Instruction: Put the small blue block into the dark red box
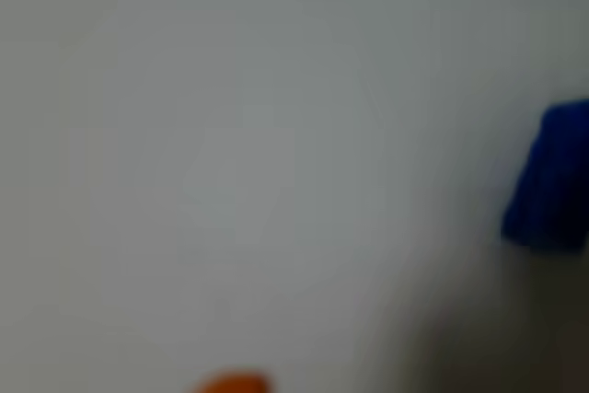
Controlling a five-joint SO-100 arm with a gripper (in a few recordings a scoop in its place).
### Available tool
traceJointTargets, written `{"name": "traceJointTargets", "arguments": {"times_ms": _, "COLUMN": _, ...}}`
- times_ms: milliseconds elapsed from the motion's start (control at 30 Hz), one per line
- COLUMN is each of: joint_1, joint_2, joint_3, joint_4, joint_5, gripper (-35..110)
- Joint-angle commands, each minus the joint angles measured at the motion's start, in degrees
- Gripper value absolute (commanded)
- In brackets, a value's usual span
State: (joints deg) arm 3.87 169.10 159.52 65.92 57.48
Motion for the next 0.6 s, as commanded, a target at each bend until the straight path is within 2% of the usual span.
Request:
{"name": "traceJointTargets", "arguments": {"times_ms": 0, "joint_1": 5.9, "joint_2": -12.8, "joint_3": -9.8, "joint_4": -0.6, "joint_5": 3.3, "gripper": 22}}
{"name": "traceJointTargets", "arguments": {"times_ms": 233, "joint_1": 13.0, "joint_2": -28.3, "joint_3": -19.1, "joint_4": -0.7, "joint_5": 7.9, "gripper": 22}}
{"name": "traceJointTargets", "arguments": {"times_ms": 567, "joint_1": 13.2, "joint_2": -47.5, "joint_3": -29.0, "joint_4": -2.7, "joint_5": 16.9, "gripper": 24}}
